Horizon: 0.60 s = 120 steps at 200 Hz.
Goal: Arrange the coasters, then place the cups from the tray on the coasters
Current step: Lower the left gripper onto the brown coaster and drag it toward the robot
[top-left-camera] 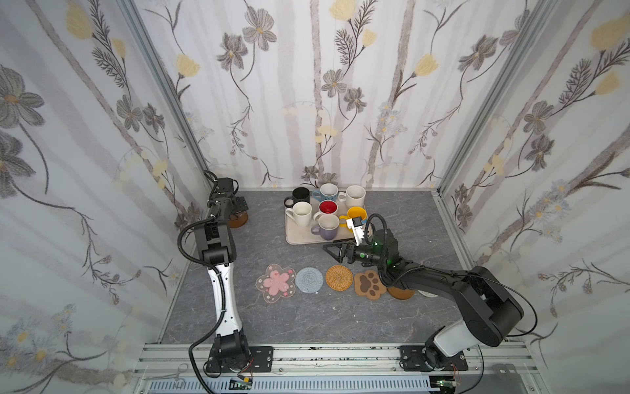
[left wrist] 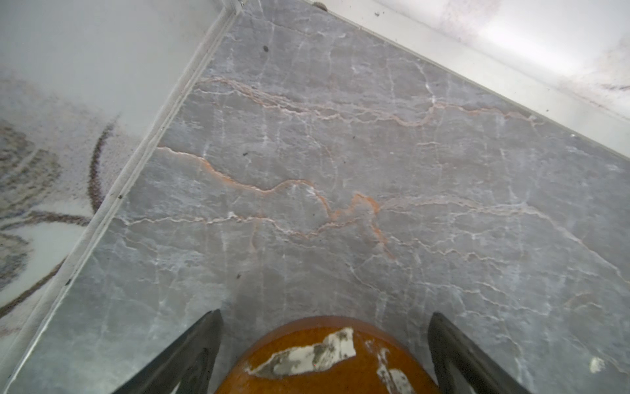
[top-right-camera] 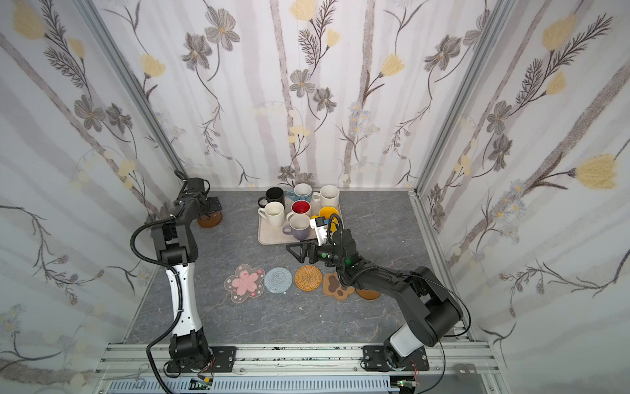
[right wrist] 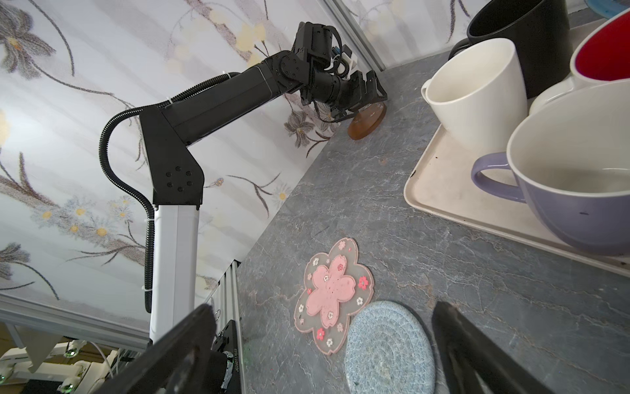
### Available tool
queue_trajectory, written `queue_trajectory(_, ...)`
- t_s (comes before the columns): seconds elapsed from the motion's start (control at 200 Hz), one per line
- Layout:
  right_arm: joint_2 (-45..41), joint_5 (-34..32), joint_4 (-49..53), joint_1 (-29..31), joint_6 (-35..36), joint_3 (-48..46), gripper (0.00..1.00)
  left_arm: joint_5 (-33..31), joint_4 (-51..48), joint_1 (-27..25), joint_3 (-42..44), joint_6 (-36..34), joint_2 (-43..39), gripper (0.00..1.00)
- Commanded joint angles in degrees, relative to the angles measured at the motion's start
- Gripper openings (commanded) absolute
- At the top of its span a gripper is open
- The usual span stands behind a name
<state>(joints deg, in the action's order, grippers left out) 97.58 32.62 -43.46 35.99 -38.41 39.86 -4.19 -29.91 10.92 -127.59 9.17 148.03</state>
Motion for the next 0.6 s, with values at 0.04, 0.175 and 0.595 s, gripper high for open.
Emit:
queue_trajectory(0.04, -0.8, 0.1, -0.9, 0.0, 0.7, 0.2, 1.00, 1.9, -1.2, 0.1, 2.7, 0.2, -1.2, 0.94)
queue_trajectory(0.175, -1.9, 0.1, -1.2, 0.0, 0.5, -0.4, 1.00, 1.4, -1.1, 0.1, 6.8, -0.5, -4.3, 0.93)
queue_trajectory(0.595, -3.3, 0.2, -1.8, 0.1, -0.1, -1.4, 1.00, 1.1, 0.1, 0.1, 21.2, 0.6, -14.6, 0.88)
